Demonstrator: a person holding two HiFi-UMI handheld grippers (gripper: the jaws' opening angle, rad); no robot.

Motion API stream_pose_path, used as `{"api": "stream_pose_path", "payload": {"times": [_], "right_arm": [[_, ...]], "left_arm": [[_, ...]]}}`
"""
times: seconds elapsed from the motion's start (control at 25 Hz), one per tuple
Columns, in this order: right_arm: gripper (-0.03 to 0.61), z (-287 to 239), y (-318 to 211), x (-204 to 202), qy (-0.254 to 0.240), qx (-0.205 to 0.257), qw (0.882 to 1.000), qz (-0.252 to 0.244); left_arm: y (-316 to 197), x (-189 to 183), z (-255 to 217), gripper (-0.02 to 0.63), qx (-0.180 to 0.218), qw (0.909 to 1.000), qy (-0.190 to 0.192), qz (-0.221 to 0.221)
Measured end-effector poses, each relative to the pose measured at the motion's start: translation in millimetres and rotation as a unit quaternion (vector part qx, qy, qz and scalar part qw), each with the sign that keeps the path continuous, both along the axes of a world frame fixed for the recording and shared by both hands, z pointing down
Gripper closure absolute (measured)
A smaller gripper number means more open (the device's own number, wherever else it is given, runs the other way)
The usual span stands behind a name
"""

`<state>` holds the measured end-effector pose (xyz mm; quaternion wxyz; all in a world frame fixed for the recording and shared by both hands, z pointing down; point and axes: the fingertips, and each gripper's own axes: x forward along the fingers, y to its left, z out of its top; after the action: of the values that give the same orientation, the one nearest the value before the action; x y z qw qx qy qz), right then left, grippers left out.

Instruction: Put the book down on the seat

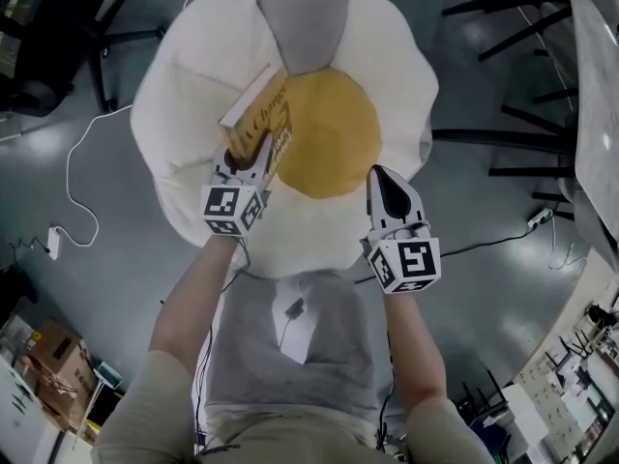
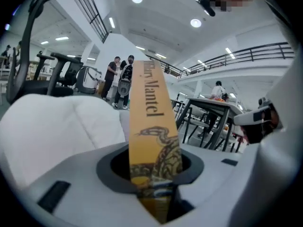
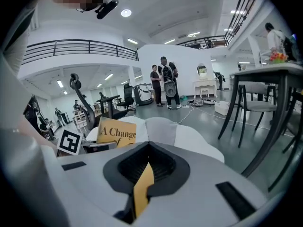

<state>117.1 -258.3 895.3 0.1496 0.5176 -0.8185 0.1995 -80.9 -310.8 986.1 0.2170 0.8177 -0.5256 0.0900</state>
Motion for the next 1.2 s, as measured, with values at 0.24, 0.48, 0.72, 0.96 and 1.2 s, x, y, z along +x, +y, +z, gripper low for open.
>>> {"api": "stream_pose_path", "payload": {"times": [0.24, 0.48, 0.72, 0.96, 1.2], "right_arm": [[0.571, 35, -4, 0, -0.005, -0.01, 1.0, -0.009], [0.571, 59, -2, -9, -0.014, -0.025, 0.999, -0.014], [0.571, 77, 2, -25, -0.023, -0.037, 0.999, -0.024], [0.571, 81, 5, -41, -0.027, -0.042, 0.998, -0.041], [0.57, 68, 12, -51, -0.027, -0.046, 0.997, -0.054]], "left_arm": [[-8, 0, 53, 0.46, -0.047, 0.9988, 0.007, -0.009], [-14, -5, 84, 0.46, -0.079, 0.9965, -0.009, -0.028], [-19, -17, 85, 0.46, -0.064, 0.9963, -0.051, -0.026], [-10, -30, 96, 0.46, -0.092, 0.9939, -0.049, -0.038], [1, -37, 78, 0.46, -0.098, 0.9931, -0.052, -0.038]]}}
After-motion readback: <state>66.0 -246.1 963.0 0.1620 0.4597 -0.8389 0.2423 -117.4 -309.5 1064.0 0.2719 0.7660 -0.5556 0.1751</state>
